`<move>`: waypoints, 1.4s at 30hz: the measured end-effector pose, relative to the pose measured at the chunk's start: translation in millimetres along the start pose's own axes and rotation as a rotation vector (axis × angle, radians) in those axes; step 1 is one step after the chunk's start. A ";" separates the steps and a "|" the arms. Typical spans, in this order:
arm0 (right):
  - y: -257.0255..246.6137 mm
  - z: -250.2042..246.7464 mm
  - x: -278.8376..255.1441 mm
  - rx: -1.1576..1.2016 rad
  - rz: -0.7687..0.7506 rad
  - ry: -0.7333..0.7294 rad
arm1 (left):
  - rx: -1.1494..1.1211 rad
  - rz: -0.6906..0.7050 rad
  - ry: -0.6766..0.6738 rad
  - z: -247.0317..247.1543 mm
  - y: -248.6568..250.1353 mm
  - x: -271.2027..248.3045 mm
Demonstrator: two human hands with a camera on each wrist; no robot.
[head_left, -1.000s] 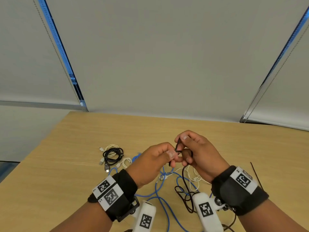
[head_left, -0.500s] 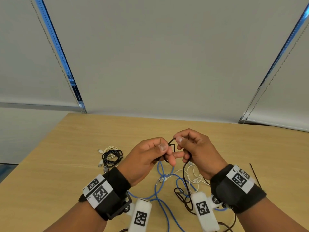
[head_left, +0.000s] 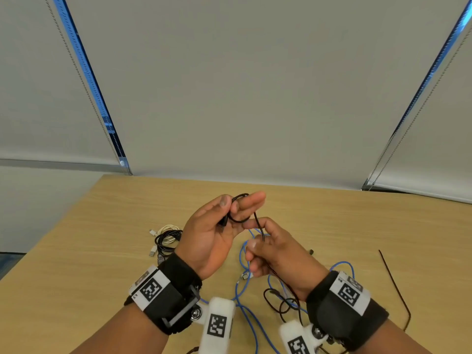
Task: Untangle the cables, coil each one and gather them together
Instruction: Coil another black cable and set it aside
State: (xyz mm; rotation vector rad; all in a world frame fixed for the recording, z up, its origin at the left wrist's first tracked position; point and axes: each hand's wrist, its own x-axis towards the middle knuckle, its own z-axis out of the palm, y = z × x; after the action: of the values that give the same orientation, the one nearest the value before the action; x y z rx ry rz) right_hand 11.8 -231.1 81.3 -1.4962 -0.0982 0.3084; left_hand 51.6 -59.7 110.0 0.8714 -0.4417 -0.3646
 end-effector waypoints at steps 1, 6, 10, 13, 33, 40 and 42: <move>3.5 3.2 -2.7 -0.025 0.029 -0.039 | 0.061 0.025 0.018 0.4 1.1 0.9; 3.2 12.1 -18.3 -0.345 0.042 -0.150 | 0.684 0.114 0.187 -9.7 6.6 9.1; -34.9 0.6 -20.6 -0.557 -0.168 0.000 | 0.947 -0.022 0.157 -15.8 -6.4 5.3; -58.0 -20.0 -16.8 -0.585 -0.260 0.173 | 0.808 -0.108 0.067 -7.4 -16.9 -7.2; -44.0 -38.4 -8.0 -0.077 -0.313 0.107 | 0.360 0.077 -0.121 38.2 10.1 -15.9; -4.7 -17.5 -10.1 -0.152 -0.096 -0.061 | 0.180 0.180 -0.062 39.7 16.5 -13.8; 0.9 -10.0 -11.9 -0.256 -0.048 -0.114 | 0.261 0.249 -0.014 39.2 22.3 -5.9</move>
State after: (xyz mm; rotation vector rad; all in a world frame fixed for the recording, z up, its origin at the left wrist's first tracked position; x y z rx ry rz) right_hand 2.9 -243.8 81.0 -1.7269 -0.2726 0.3524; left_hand 29.4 -69.0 148.6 1.0534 -0.6125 -0.0838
